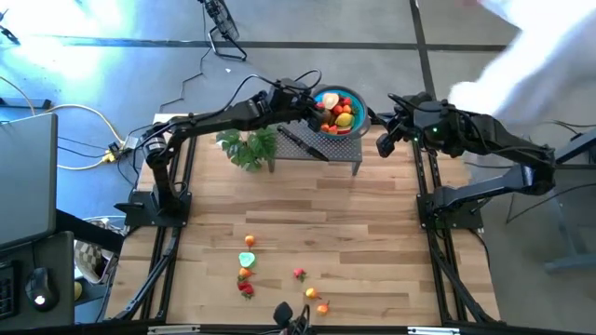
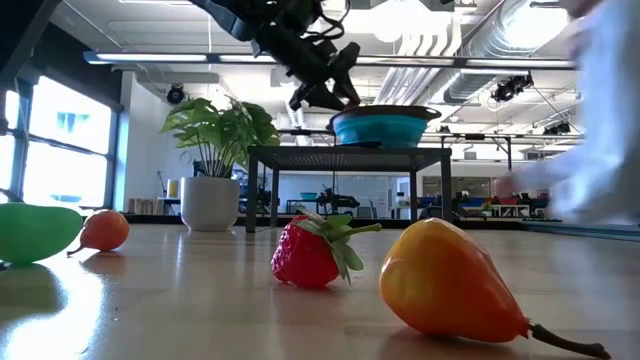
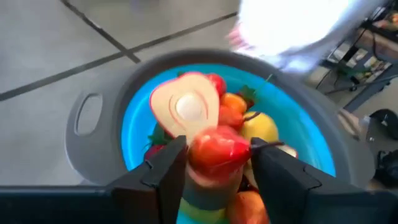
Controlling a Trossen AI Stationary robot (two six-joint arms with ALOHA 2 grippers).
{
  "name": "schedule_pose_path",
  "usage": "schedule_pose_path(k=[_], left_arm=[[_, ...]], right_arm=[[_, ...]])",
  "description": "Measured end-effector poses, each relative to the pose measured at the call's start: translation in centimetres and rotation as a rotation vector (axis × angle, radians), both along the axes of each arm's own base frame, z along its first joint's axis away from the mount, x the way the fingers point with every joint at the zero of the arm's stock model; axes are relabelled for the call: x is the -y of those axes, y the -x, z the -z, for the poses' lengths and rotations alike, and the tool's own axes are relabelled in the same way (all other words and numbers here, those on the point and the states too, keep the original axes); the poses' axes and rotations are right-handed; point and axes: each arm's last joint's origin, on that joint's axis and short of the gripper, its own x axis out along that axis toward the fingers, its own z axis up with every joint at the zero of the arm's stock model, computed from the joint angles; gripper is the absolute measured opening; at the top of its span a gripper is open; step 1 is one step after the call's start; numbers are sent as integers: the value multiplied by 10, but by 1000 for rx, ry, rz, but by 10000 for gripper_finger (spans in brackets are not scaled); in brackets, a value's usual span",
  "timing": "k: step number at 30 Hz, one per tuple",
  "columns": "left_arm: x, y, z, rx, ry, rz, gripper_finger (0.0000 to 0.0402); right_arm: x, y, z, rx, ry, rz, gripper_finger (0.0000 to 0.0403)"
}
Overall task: Pick & Place Fruit
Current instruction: Put the yellow pear in the blue bowl on the shelf
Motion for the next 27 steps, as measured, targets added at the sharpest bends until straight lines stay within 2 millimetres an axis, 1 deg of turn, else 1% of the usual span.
schedule_pose_path(k=[6,12,16,19,22,27], left_arm=[[0,0,0,13,14,-9,211],[1,2,-3,20,22,-9,216],[5,10,-17,45,7,-3,215],[14,16,-33,68,-30,18,205],[26,22,-44,58,-58,48,183],[52,30,-53,0,-42,106,136]], right_arm=[[0,0,0,0,0,-1,3],[0,0,0,-11,12,-8,3],[0,0,0,-12,12,-9,3],[0,0,0,-12,11,-14,3],[-1,-1,0,-13,2,-38,3],[-2,-1,0,-10,-19,-76,3]])
